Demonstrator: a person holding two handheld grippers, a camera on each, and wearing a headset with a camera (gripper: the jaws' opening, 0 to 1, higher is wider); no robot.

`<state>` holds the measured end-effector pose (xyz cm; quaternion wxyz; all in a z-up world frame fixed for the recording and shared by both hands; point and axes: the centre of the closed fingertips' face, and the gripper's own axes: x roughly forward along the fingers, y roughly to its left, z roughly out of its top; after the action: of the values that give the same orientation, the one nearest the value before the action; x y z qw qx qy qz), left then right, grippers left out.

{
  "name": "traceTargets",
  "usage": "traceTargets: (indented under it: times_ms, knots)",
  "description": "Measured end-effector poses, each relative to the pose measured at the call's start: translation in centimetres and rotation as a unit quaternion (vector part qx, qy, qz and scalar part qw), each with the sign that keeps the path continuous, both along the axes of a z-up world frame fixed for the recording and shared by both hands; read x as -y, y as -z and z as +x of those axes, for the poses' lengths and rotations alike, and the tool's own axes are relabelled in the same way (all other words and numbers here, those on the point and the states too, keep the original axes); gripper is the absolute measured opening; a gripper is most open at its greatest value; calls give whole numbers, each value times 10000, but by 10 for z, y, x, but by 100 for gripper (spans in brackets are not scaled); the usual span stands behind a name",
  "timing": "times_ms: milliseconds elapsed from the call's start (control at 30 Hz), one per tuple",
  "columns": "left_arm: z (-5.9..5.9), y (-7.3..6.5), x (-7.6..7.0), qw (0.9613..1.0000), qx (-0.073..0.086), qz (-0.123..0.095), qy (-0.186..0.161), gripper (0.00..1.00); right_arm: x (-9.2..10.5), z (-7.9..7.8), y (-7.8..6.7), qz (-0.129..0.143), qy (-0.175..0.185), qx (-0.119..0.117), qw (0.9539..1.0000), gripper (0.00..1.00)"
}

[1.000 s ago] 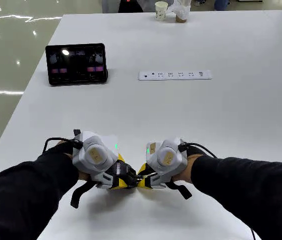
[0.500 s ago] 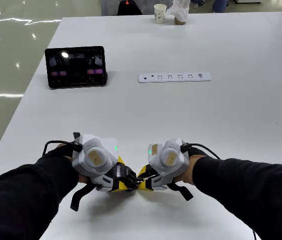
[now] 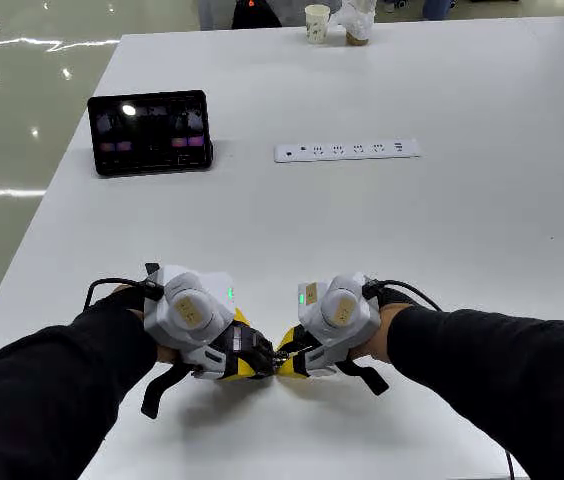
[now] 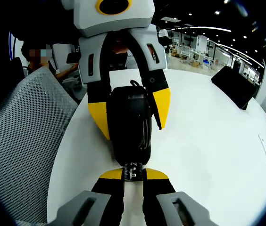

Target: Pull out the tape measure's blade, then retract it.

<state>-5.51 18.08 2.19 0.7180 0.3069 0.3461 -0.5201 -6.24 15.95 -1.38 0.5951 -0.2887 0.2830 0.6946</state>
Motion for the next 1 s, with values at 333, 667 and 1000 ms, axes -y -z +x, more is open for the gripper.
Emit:
traceTargets:
  times_ms: [333, 667, 1000]
  knots:
    - [1, -1, 0, 10000, 1, 7, -32, 30, 7, 0, 0, 1, 14, -43, 10000, 11]
    - [0, -1, 0, 10000, -9, 15, -35, 31, 10, 1, 0, 3, 41, -42, 10000, 11]
    - [0, -1, 0, 10000, -15, 5, -30, 31, 12, 0, 0, -9, 62, -31, 10000, 11]
